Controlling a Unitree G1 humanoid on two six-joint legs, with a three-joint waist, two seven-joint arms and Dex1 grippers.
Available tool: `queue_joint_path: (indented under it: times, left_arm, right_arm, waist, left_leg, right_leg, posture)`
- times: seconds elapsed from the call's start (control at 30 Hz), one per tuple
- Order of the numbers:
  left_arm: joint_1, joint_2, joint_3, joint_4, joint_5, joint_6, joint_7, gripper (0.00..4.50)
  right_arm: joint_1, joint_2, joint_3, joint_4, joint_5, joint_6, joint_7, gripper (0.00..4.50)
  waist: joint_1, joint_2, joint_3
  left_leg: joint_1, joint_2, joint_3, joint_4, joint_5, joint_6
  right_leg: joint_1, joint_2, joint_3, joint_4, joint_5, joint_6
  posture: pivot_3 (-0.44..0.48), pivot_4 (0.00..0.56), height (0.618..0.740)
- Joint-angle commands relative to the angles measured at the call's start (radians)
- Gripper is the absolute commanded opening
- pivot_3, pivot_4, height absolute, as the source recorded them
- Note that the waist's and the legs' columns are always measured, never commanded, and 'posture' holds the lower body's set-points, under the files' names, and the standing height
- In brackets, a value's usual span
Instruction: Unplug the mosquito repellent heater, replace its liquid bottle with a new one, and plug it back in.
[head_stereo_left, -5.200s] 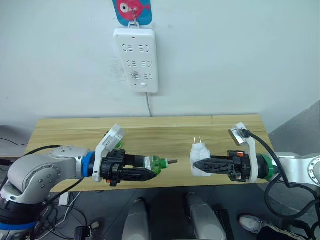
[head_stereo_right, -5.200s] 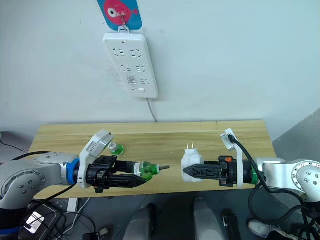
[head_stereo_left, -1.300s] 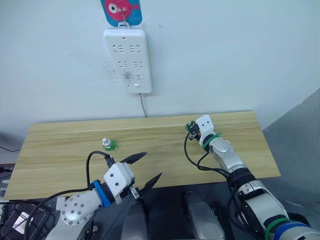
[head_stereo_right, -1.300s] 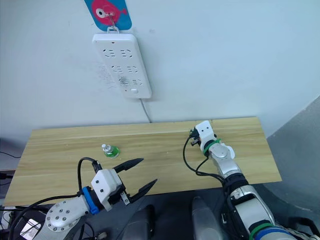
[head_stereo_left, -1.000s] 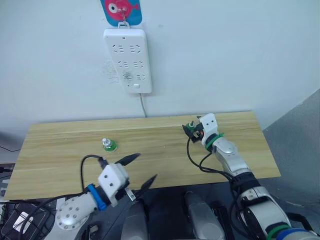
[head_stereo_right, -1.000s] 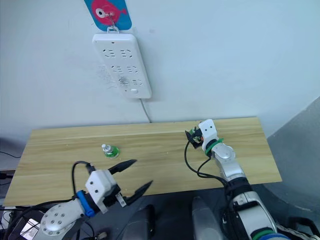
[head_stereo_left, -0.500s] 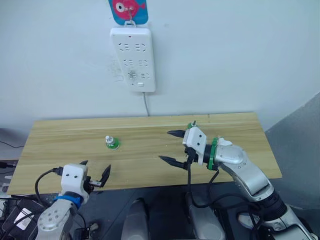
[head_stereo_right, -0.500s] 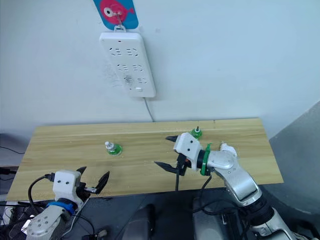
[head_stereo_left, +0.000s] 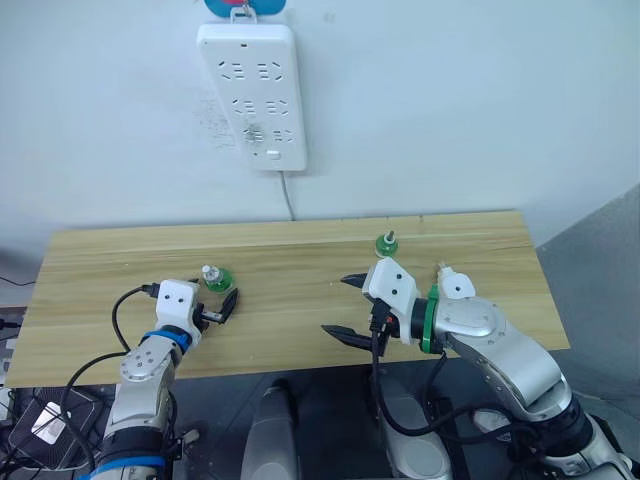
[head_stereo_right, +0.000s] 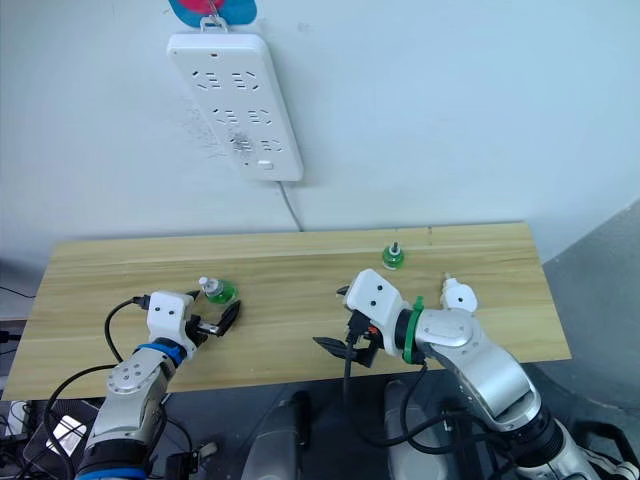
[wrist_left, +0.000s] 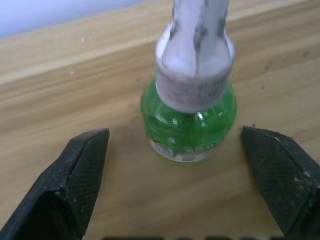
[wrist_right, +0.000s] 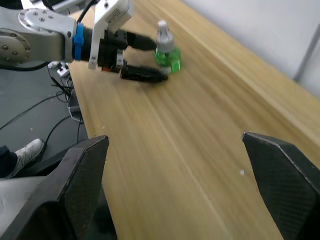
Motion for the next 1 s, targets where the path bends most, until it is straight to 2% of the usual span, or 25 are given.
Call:
queue_joint_path:
  times: [0.03, 0.13, 0.23, 0.4, 0.43, 0.57, 0.73, 0.87, 1.0]
  left_arm:
    - [-0.023, -0.003, -0.042, 0.091, 0.032, -0.077, -0.036, 4.50]
    - [-0.060, -0.013, -0.037, 0.162, 0.027, -0.112, -0.024, 4.50]
    - [-0.062, -0.017, -0.046, 0.191, 0.026, -0.149, -0.039, 3.97]
    - [0.012, -0.016, -0.034, 0.136, 0.013, -0.153, -0.036, 2.39]
    - [0.025, -0.013, -0.031, 0.121, 0.011, -0.152, -0.032, 2.26]
    - [0.072, 0.004, -0.049, -0.036, 0.005, -0.122, -0.064, 2.26]
    - [0.084, 0.069, -0.146, -0.422, -0.087, 0.126, -0.217, 2.26]
    - [0.014, 0.172, -0.240, -0.626, -0.214, 0.386, -0.386, 2.26]
    - [-0.079, 0.238, -0.294, -0.703, -0.287, 0.532, -0.496, 2.26]
  right_arm:
    - [0.013, -0.004, -0.020, -0.073, 0.039, 0.030, -0.005, 4.45]
    - [0.007, -0.004, -0.018, -0.078, 0.047, 0.043, -0.009, 4.45]
    - [0.004, -0.005, -0.019, -0.073, 0.049, 0.045, -0.011, 4.50]
    - [-0.012, -0.013, -0.028, -0.042, 0.035, 0.012, -0.010, 4.50]
    - [-0.017, -0.012, -0.029, -0.032, 0.030, 0.000, -0.011, 4.50]
    - [-0.037, -0.013, -0.046, -0.011, 0.030, -0.029, -0.005, 4.50]
    - [-0.064, -0.022, -0.114, -0.065, 0.119, 0.021, 0.028, 4.50]
    - [-0.099, -0.008, -0.123, -0.097, 0.182, 0.076, 0.025, 4.50]
    - [-0.145, 0.036, -0.085, -0.085, 0.189, 0.096, -0.013, 4.50]
  waist:
    - [-0.001, 0.000, 0.003]
    - [-0.002, 0.000, 0.004]
    - [-0.006, 0.000, 0.005]
    - [-0.009, 0.000, 0.005]
    - [-0.010, 0.000, 0.005]
    - [-0.017, -0.002, 0.004]
    - [-0.004, -0.005, 0.002]
    - [-0.005, -0.008, -0.004]
    - [-0.012, -0.010, -0.012]
  left_leg:
    - [0.000, 0.000, 0.000, 0.000, 0.000, 0.000]
    - [0.000, -0.001, 0.001, 0.000, 0.001, -0.002]
    - [0.001, -0.001, 0.003, 0.000, 0.002, -0.003]
    - [0.001, -0.001, 0.006, -0.001, 0.002, -0.004]
    - [0.001, -0.001, 0.007, -0.001, 0.002, -0.004]
    - [0.003, -0.001, 0.007, -0.003, 0.002, -0.004]
    - [-0.002, -0.001, 0.005, -0.003, 0.003, -0.007]
    - [-0.004, -0.002, 0.005, -0.003, 0.003, -0.008]
    - [-0.006, -0.002, 0.004, -0.003, 0.003, -0.008]
  right_leg:
    - [0.000, 0.000, 0.000, 0.000, 0.000, 0.000]
    - [0.000, 0.000, 0.002, -0.001, 0.000, 0.001]
    - [0.000, 0.000, 0.005, -0.001, 0.001, 0.002]
    - [-0.001, 0.000, 0.007, -0.002, 0.002, 0.003]
    - [-0.001, 0.000, 0.008, -0.002, 0.002, 0.003]
    - [-0.001, 0.000, 0.009, -0.003, 0.002, 0.003]
    - [-0.003, 0.000, 0.008, -0.005, 0.003, 0.005]
    - [-0.003, 0.000, 0.008, -0.007, 0.003, 0.006]
    - [-0.004, 0.000, 0.007, -0.008, 0.004, 0.006]
  posture:
    - [-0.234, 0.485, 0.740]
    - [-0.236, 0.485, 0.740]
    - [-0.240, 0.481, 0.740]
    - [-0.228, 0.447, 0.740]
    - [-0.223, 0.439, 0.740]
    - [-0.200, 0.398, 0.740]
    - [-0.178, 0.348, 0.740]
    - [-0.184, 0.314, 0.740]
    - [-0.203, 0.278, 0.740]
